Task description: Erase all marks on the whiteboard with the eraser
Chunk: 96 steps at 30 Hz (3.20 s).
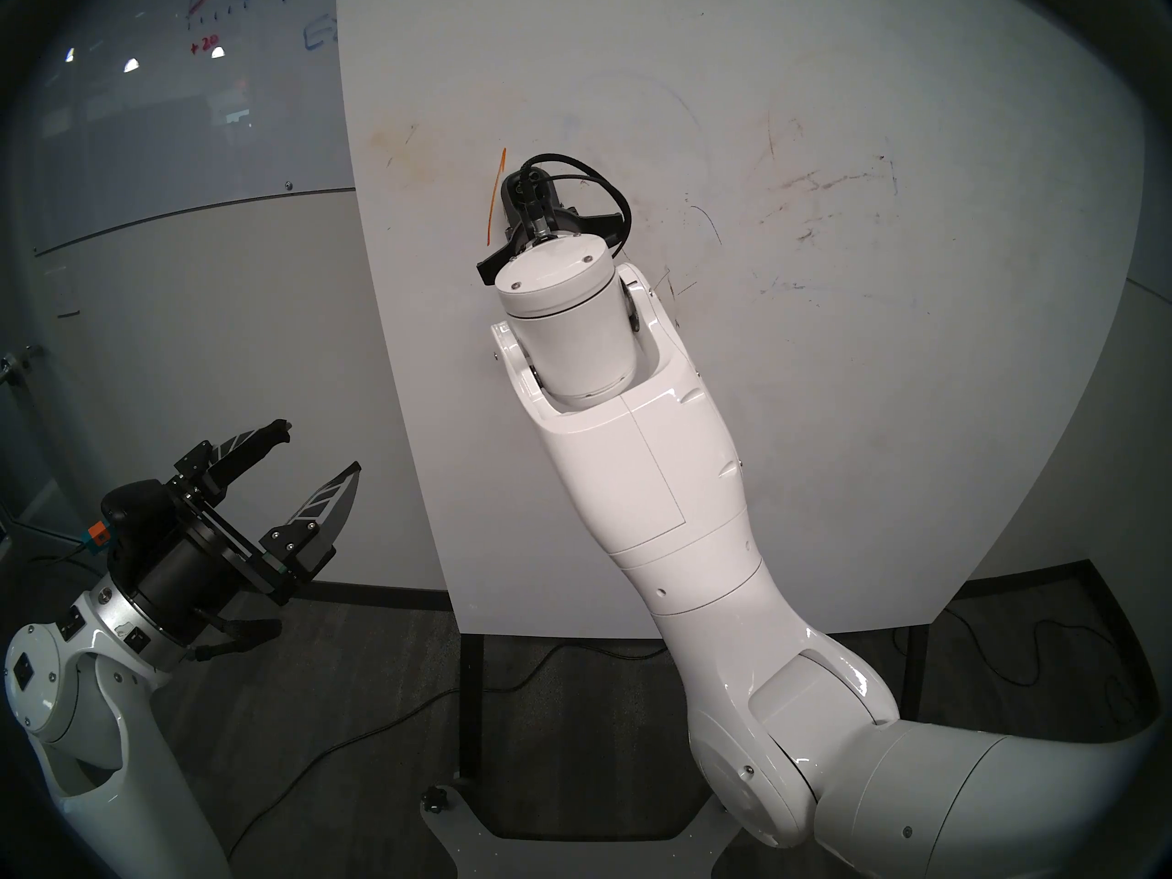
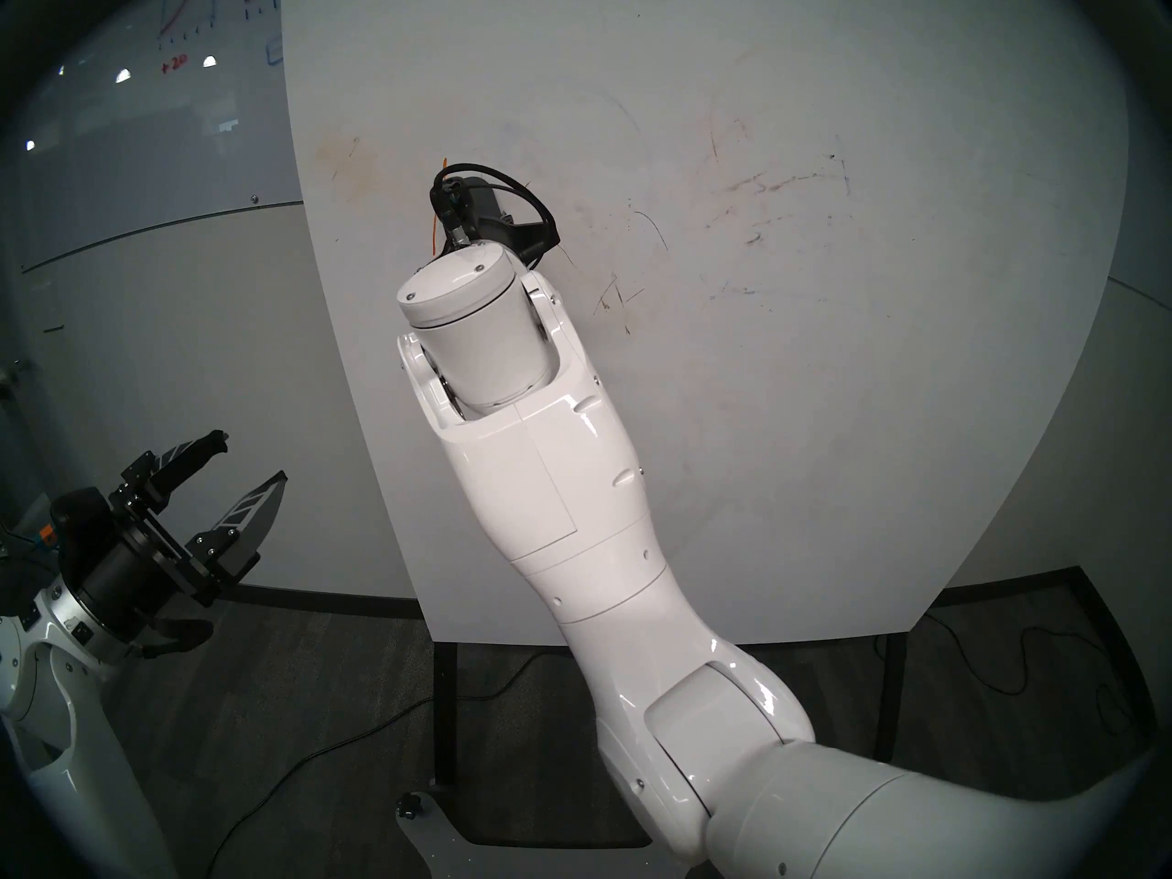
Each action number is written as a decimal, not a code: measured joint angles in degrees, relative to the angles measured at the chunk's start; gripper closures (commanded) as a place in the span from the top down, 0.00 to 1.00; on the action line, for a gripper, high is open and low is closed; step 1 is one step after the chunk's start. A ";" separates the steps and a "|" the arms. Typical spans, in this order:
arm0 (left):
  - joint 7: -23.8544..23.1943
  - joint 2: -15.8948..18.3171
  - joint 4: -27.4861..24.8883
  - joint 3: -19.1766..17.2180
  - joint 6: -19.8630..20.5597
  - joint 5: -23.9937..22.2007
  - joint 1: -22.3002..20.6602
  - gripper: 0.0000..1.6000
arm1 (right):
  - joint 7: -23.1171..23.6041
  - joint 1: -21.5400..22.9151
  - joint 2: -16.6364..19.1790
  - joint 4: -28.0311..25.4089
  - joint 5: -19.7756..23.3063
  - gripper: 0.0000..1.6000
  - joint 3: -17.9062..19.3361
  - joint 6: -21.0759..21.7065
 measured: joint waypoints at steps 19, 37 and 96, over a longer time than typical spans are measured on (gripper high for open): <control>0.00 0.00 0.00 0.00 0.00 0.00 0.00 1.00 | -1.75 1.44 -6.03 0.57 4.00 0.00 5.08 6.24; 0.00 0.00 0.00 0.00 0.00 0.00 0.00 1.00 | -4.89 3.63 -10.37 2.35 5.98 0.00 8.63 10.42; 0.00 0.00 0.00 0.00 0.00 0.00 0.00 1.00 | -2.10 -5.03 -5.37 -1.74 9.17 0.00 5.07 10.80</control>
